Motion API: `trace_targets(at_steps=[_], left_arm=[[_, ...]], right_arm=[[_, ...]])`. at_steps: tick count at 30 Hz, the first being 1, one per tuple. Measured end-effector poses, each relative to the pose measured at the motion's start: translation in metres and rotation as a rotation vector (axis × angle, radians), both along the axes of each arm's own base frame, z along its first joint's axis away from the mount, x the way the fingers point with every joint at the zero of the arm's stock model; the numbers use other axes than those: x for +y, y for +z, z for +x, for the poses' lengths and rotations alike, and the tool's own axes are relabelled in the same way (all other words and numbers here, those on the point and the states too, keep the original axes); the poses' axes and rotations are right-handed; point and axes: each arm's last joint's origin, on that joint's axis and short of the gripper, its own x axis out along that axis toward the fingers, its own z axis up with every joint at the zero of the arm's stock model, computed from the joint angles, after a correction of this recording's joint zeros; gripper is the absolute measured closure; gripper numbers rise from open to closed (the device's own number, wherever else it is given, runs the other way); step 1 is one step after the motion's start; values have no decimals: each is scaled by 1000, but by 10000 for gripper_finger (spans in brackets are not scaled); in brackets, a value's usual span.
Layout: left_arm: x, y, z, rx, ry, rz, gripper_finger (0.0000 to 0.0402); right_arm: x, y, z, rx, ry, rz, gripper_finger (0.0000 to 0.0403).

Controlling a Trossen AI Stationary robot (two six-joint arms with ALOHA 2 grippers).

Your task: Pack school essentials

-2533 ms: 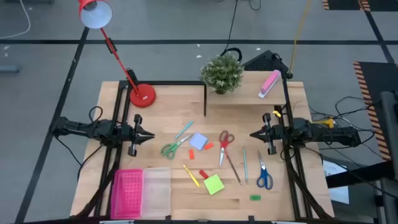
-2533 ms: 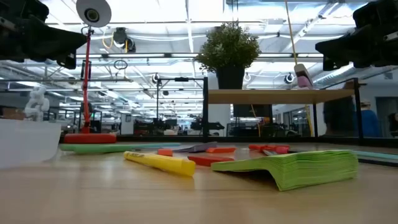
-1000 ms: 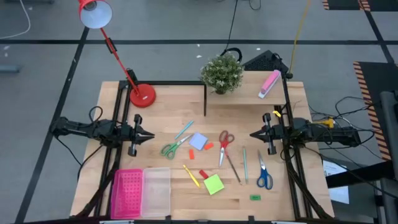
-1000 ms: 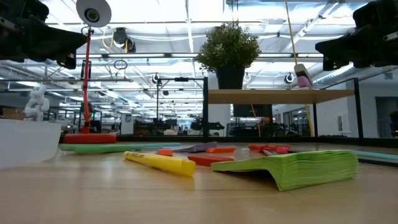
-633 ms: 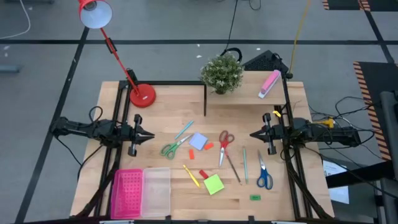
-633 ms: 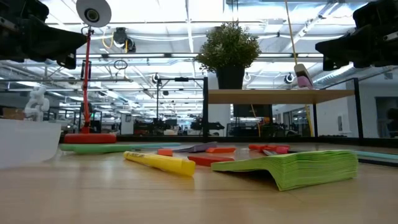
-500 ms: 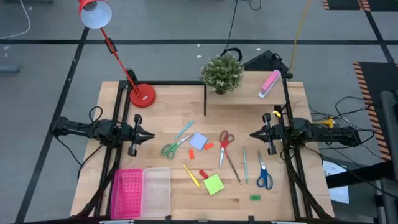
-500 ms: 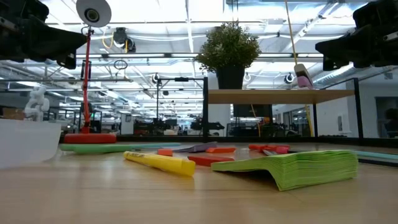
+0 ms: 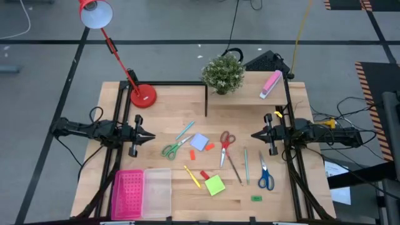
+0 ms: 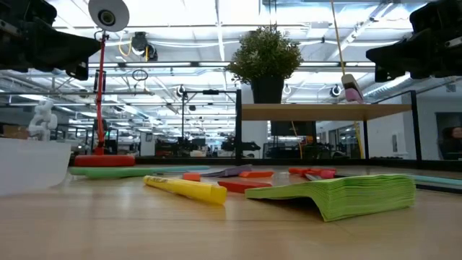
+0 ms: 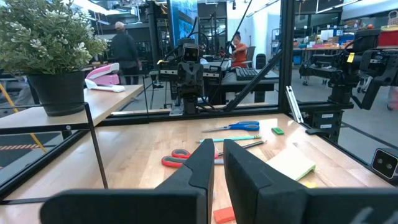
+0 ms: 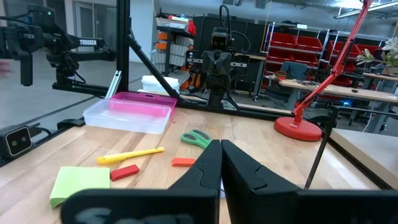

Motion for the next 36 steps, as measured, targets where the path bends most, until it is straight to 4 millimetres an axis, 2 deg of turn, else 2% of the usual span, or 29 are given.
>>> trace_targets(at_steps=[28, 36], left_arm=[[0, 0, 0, -1, 5, -5, 362], [2, 1, 0, 3, 32, -273, 362]], right_arm=[[0, 0, 0, -1, 0, 0, 403], [0, 0, 0, -2, -6, -5, 403]])
